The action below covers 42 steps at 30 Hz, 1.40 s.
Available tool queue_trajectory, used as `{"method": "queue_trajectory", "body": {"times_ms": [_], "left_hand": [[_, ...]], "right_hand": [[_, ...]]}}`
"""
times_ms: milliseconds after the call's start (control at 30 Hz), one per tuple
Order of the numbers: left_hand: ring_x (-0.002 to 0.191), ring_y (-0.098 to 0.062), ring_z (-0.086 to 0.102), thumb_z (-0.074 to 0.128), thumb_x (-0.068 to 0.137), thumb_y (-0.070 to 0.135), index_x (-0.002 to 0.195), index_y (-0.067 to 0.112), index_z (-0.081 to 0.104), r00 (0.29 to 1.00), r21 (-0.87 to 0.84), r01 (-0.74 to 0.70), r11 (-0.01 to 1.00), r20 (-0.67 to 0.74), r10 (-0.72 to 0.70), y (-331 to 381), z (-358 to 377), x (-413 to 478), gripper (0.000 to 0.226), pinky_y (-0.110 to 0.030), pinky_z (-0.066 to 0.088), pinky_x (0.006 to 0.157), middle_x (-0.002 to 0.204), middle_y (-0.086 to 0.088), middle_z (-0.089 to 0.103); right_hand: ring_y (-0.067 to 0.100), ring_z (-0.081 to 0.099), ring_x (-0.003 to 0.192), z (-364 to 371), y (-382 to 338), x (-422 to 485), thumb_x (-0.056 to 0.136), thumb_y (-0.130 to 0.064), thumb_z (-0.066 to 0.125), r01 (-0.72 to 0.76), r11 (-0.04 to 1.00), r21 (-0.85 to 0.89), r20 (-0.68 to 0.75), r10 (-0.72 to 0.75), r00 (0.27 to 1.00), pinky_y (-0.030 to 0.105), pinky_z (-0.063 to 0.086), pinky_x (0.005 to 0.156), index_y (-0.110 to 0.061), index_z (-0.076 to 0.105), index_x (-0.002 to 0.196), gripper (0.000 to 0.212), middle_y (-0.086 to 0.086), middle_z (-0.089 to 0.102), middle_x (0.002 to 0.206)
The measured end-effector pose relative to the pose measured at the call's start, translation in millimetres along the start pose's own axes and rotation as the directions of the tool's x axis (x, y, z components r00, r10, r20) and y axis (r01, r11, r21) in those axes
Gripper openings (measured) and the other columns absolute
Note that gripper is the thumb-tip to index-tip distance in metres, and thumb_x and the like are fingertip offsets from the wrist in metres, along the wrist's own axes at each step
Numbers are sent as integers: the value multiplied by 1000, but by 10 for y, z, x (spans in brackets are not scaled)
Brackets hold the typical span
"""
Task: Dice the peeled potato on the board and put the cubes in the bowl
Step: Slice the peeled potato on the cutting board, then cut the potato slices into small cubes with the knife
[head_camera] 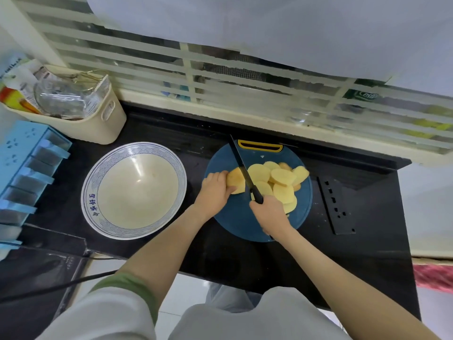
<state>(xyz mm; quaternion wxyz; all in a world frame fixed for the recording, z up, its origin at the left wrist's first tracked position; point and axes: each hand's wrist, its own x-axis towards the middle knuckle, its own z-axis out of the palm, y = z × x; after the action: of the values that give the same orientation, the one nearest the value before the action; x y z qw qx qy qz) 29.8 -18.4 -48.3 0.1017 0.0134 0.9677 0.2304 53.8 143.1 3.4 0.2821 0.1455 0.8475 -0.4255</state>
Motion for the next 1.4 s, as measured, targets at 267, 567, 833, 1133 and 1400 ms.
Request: {"method": "queue_trajectory", "body": {"times_ms": [267, 567, 833, 1133, 1400], "left_hand": [[113, -26, 45, 47, 98, 38, 134, 7, 41, 999, 57, 28, 998, -17, -27, -72, -84, -9, 48, -31, 31, 91, 124, -12, 53], [111, -26, 45, 46, 98, 37, 133, 5, 41, 999, 37, 47, 998, -7, -46, -109, -19, -14, 47, -32, 33, 91, 122, -13, 53], [114, -26, 44, 46, 99, 36, 138, 6, 38, 999, 24, 32, 999, 17, -33, -123, -24, 21, 50, -31, 30, 92, 126, -13, 51], [115, -25, 43, 44, 99, 36, 139, 6, 37, 999, 37, 22, 999, 24, -23, -105, 7, 49, 50, -29, 28, 91, 129, -12, 49], [115, -27, 42, 48, 98, 32, 137, 4, 39, 999, 17, 32, 999, 19, -32, -110, 25, 63, 49, -30, 27, 92, 127, -13, 50]], "right_hand": [[13, 27, 52, 186, -110, -50, 91, -11, 50, 42, 999, -15, 20, -41, 999, 26, 23, 46, -14, 29, 64, 34, 0, 27, 60], [13, 35, 54, 244, -108, -57, 93, -14, 50, 50, 991, -124, -27, -54, 998, 24, 29, 47, -12, 35, 62, 34, 1, 38, 61], [14, 34, 55, 229, -105, -48, 92, -14, 49, 25, 995, -95, -11, -26, 1000, 26, 29, 48, -13, 36, 65, 31, 1, 35, 62], [13, 32, 54, 225, -77, -22, 95, -14, 49, 58, 984, -169, -4, -59, 998, 23, 27, 48, -13, 34, 63, 35, 0, 34, 62], [14, 34, 55, 325, 22, 94, 93, -14, 48, -63, 991, -115, 9, 65, 998, 26, 29, 49, -13, 32, 65, 32, 1, 37, 67]]}}
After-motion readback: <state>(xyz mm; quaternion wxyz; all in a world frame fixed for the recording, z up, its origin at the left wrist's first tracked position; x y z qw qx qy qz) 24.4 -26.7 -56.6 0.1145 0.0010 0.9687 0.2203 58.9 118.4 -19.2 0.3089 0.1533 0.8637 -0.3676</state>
